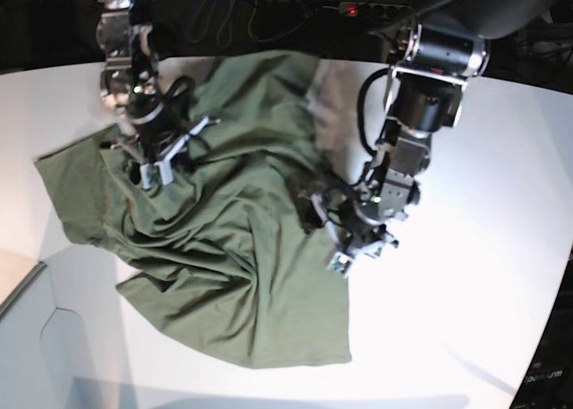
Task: Layout the t-shirt on the table in an organized manner, then fold the t-shirt properly
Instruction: 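Release and regrasp the shirt edges with both grippers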
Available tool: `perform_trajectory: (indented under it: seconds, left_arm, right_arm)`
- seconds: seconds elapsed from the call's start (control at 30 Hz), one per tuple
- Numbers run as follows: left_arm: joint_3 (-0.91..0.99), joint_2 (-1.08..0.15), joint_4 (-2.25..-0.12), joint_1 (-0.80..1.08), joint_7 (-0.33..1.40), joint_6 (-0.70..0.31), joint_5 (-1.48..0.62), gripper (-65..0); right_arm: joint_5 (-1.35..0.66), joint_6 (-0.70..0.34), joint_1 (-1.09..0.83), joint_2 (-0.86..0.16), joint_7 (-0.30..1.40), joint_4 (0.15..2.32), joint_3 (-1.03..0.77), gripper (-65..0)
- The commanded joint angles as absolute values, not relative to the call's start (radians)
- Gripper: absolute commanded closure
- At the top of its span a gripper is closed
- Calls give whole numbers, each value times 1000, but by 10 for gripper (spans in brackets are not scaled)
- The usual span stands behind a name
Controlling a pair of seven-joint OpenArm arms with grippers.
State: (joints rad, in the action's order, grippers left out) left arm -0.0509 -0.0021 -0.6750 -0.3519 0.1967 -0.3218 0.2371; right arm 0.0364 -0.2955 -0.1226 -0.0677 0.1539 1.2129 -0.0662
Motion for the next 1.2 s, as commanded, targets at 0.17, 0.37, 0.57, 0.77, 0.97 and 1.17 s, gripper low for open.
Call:
perform_trajectory:
  seconds: [0.17, 0.37, 0.57, 0.77, 0.97, 1.17]
  left_arm:
    - [-50, -53, -901, -125, 397, -302, 321, -417]
    - [-59, -31, -1218, 87, 536, -303, 320, -417]
    - [-61, 50, -1458, 260, 547, -303, 321, -417]
    - [-59, 73, -1659, 306, 547, -303, 320, -417]
    - [19, 35, -1871, 317, 547, -303, 326, -417]
    - [183, -33, -1778, 268, 545, -303, 320, -418]
  right_arm:
    - [62, -275, -5, -171, 206, 1041, -116, 0]
    - [62, -275, 130, -228, 206, 928, -110, 0]
    - [61, -278, 240, -243, 206, 868, -108, 0]
    - [62, -278, 337, -249, 205, 802, -107, 0]
    - [62, -278, 383, -268, 205, 805, -111, 0]
    - [62, -278, 331, -278, 216, 923, -114, 0]
